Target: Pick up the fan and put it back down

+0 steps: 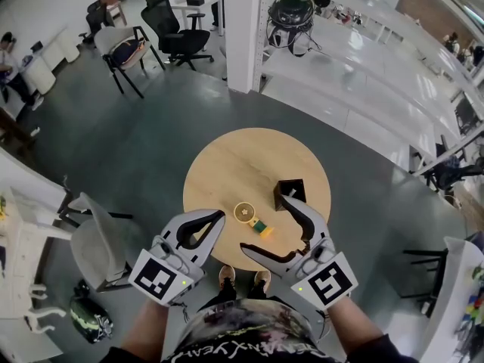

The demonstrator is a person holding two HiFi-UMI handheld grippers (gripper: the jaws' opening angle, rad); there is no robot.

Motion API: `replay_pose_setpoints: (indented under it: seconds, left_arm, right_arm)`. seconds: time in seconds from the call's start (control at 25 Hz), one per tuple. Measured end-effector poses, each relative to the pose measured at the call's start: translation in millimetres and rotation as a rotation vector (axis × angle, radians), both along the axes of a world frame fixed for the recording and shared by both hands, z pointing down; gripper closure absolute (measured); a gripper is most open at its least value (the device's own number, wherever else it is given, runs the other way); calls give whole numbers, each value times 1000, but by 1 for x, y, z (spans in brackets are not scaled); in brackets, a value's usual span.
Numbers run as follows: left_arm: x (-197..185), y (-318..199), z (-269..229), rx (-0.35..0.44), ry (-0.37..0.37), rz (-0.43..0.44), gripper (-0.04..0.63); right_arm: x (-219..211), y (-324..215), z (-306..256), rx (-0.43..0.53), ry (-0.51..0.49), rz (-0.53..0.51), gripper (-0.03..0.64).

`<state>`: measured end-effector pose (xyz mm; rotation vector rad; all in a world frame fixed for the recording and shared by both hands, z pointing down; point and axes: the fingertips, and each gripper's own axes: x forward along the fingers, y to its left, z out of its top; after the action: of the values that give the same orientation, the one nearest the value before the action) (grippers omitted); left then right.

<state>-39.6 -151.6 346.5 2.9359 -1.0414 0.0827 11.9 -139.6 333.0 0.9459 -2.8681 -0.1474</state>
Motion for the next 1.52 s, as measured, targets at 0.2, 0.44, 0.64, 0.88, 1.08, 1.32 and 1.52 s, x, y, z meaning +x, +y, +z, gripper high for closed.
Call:
replay_pose_setpoints:
  seconds: [0.2,0.44,0.64,0.88,1.08,1.32,1.52]
  left_arm:
    - [-1,1,-1,4,-3,3,578]
    - [2,0,2,4,-3,3,578]
    - [4,-1,3,-2,-5,7,578]
    - [4,0,3,-1,-4,11,578]
    - [3,0,2,-2,-9,11,578]
    - [3,0,4,-8,-11,10,578]
    - [4,1,2,-7,-10,11,578]
  right_arm:
    - [6,0,0,20,-3,40,302]
    - [17,-2,0,60,-3,87,582]
    - [18,-3,5,44,3,82,616]
    - [17,-3,6,46,-6,91,617]
    - [19,-4,7,37,-10,93,617]
    - [18,-3,8,28,-16,77,617]
    - [16,-3,8,29,-13,71,617]
